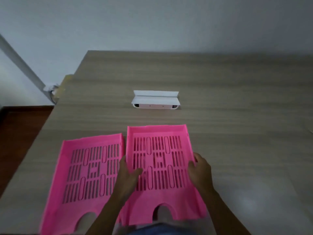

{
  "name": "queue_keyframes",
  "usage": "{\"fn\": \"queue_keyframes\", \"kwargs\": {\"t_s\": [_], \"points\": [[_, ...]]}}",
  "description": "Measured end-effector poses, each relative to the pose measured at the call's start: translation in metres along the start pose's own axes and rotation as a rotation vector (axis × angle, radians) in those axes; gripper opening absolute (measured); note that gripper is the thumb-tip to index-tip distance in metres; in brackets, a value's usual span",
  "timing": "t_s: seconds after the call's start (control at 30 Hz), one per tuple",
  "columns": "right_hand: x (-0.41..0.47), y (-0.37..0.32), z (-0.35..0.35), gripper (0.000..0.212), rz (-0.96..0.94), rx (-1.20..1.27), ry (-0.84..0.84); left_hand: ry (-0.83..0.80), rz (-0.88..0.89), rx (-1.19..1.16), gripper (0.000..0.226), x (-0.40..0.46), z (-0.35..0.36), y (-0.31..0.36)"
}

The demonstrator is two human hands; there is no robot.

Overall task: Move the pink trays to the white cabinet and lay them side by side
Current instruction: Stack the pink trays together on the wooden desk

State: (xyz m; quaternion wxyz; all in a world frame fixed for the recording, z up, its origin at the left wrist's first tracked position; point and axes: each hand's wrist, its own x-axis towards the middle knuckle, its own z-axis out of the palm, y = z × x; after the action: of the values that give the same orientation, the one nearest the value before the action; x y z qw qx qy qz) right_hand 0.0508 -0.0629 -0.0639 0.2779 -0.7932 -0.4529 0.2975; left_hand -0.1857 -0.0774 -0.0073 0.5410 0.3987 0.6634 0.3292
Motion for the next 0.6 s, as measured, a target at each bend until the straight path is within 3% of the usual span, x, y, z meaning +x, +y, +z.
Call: {"fn": "queue_keyframes", "kwargs": {"t_s": [0.4,0.5,0.6], "points": [[-0.006,-0.003,0.002,0.031,0.074,0.067,-0.096,0.014,-0.06,0.042,0.085,-0.003,0.001,-0.008],[-0.001,-0.006,0.002,0.031,0.067,0.04,-0.011,-0.01,-0.042,0.06,0.09,0.003,0.004,-0.007],[0.002,-0.019,0.007,0.045,-0.019,0.006,0.099,-0.027,-0.034,0.074,0.09,0.008,0.001,-0.007]]}}
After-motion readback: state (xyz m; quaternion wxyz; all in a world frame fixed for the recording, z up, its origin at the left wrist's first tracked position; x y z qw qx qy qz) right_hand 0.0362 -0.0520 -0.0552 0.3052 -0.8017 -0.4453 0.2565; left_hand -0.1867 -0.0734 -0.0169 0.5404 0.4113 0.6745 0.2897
